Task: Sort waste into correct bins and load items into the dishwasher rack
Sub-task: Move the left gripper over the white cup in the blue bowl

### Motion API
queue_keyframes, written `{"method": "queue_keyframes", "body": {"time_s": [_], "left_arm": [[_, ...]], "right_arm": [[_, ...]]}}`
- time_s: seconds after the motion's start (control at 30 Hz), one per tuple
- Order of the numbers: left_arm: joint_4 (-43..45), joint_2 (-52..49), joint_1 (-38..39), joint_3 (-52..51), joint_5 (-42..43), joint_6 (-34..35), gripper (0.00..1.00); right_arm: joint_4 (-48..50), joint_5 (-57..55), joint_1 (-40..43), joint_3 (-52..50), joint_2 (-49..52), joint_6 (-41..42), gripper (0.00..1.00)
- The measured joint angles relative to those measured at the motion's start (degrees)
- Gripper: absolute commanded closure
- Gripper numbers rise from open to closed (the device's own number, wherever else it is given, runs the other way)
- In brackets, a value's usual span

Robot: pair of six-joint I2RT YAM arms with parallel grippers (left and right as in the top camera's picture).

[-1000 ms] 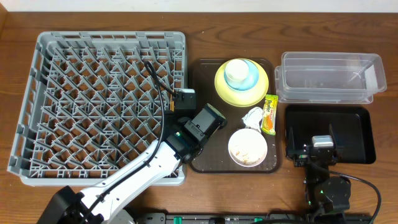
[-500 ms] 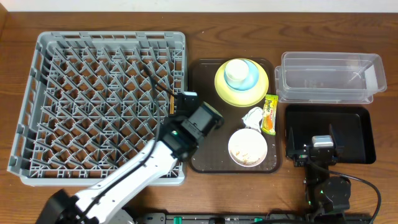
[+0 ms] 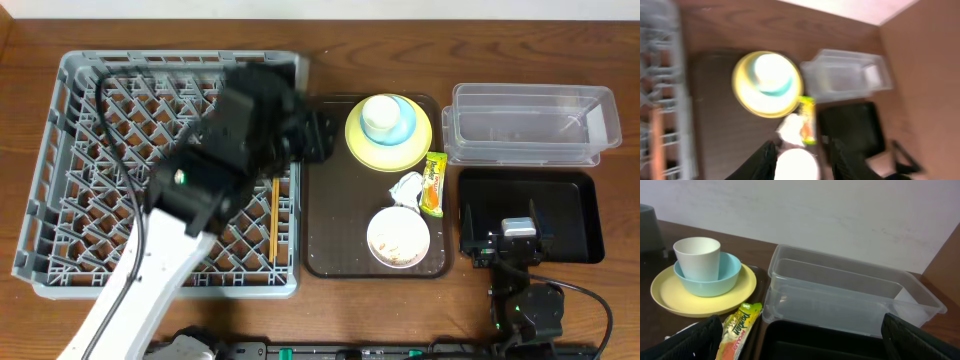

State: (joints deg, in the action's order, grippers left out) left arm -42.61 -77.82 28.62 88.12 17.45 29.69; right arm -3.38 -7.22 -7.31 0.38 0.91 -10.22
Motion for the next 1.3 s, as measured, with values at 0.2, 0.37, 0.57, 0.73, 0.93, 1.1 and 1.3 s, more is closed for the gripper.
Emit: {"method": "queue_keyframes", "body": {"time_s": [0.2,0.37,0.57,0.73,0.93,1.1,1.3], "left_arm": [[-14.6,-17.0,0.0,21.5,6.4,-1.7,0.62],[-18.4,-29.8,0.2,31.1,8.0,-3.9,0.76],[-14.5,-39.6,2.4,31.3,7.8,-6.1,0.77],[-9.0,-44.2,6.1,31.3,2.2,-7.6,0.77],[-3.2,-45.6,10.6,31.3,-9.3,-10.8,0.77],[-0.7,-46.6,12.6,31.3,-15.0,-12.7,0.77],[-0.6,-50.3,12.4,31.3,-18.1,-13.4,0.78]], "right_arm": [[0.0,0.0,0.0,0.0,0.1,0.0,0.01],[0.0,0.0,0.0,0.0,0.1,0.0,0.01],[0.0,0.0,0.0,0.0,0.1,0.0,0.01],[0.0,0.0,0.0,0.0,0.1,0.0,0.01],[0.0,0.0,0.0,0.0,0.1,0.0,0.01],[0.0,0.0,0.0,0.0,0.1,0.0,0.01],[0.0,0.0,0.0,0.0,0.1,0.0,0.01]]}}
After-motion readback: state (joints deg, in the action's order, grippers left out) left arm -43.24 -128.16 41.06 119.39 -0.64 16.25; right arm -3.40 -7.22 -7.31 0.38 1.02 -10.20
